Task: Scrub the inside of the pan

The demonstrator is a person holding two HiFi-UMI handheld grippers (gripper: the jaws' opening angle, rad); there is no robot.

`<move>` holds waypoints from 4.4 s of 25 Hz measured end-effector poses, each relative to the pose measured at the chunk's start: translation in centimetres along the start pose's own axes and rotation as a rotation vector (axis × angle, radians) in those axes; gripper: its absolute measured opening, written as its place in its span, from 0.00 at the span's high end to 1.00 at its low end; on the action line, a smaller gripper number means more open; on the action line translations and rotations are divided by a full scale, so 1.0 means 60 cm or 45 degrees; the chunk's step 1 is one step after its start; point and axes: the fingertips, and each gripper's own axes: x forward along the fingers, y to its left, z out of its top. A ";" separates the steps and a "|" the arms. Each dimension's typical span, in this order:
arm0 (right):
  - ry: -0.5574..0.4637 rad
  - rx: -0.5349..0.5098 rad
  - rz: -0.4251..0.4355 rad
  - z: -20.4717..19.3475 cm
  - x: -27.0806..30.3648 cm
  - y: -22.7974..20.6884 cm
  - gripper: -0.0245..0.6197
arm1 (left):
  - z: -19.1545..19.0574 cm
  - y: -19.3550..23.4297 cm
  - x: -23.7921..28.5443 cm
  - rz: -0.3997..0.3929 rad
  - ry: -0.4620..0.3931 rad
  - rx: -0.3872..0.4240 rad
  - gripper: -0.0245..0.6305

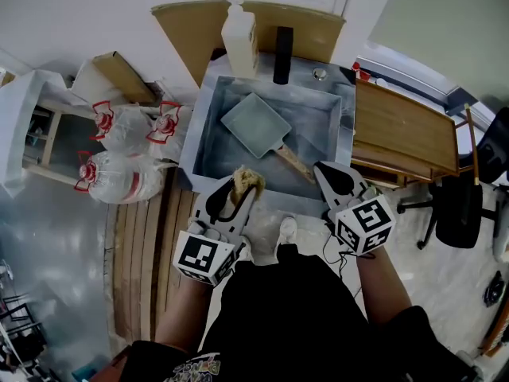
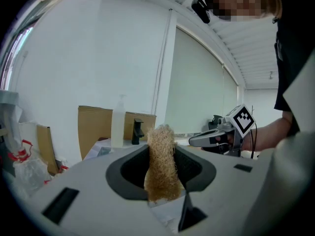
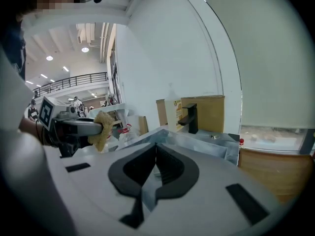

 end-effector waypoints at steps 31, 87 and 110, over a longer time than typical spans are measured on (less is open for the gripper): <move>0.168 0.076 0.200 -0.056 0.094 -0.035 0.88 | 0.035 0.019 0.043 0.151 0.029 0.098 0.74; 1.078 0.070 0.031 -0.356 0.283 -0.095 0.72 | -0.285 0.312 0.368 -0.028 0.836 0.367 0.74; 1.112 0.130 0.056 -0.356 0.283 -0.094 0.73 | -0.410 0.358 0.410 0.042 1.090 0.535 0.74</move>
